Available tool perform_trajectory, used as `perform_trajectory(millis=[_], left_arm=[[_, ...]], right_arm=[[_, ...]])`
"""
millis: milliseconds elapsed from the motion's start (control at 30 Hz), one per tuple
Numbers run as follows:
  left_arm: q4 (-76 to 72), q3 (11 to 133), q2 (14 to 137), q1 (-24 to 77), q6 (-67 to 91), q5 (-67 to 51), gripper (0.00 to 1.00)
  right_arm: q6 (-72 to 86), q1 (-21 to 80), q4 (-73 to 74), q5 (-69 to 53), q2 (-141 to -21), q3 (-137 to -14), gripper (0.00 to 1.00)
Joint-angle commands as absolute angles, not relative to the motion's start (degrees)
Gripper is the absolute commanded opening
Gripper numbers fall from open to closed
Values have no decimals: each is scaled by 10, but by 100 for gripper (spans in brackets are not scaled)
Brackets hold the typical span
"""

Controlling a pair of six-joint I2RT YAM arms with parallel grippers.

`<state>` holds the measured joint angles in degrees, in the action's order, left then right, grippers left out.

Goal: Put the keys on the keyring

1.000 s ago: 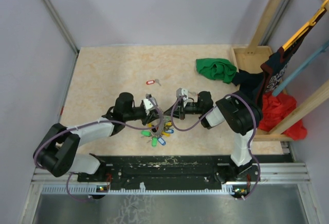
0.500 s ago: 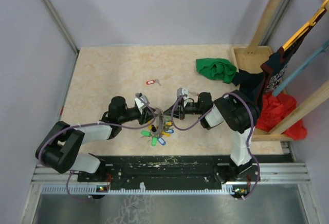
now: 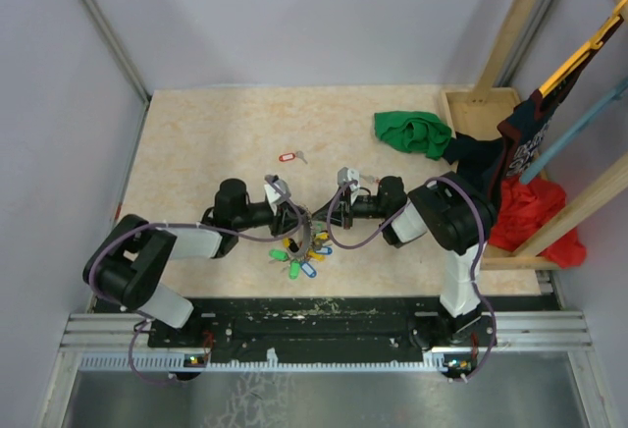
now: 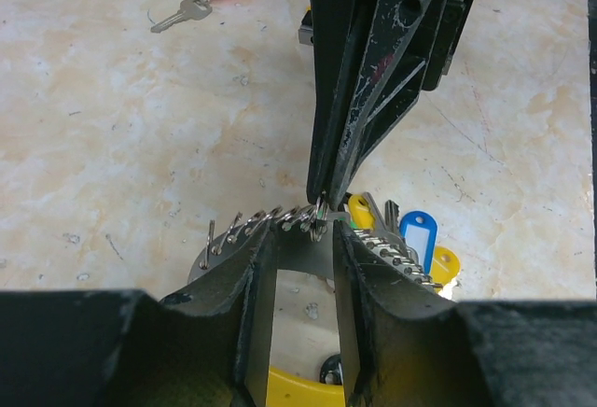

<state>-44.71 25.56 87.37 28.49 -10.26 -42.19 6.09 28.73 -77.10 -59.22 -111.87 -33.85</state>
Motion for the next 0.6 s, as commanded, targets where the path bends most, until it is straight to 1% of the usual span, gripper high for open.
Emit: perform_trajectory(millis=[0,167,467,500,567], left_arm=[[-473,278,892,284,-100,-452,36],[-473,282,906,284,-102,-459,32],[-466,279,914,284,-101,-455,31],[-465,281,915,284,-101,-456,30],[-463,285,919,284,-101,-458,23]], right_arm=[[66,291,-808,-605,-1118,-357,0],[66,291,-808,-605,-1118,-359,0],[71,292,-815,-606,-1118,-359,0],[72,292,-816,-606,-1117,-360,0],[73,294,-816,-606,-1116,-360,0]])
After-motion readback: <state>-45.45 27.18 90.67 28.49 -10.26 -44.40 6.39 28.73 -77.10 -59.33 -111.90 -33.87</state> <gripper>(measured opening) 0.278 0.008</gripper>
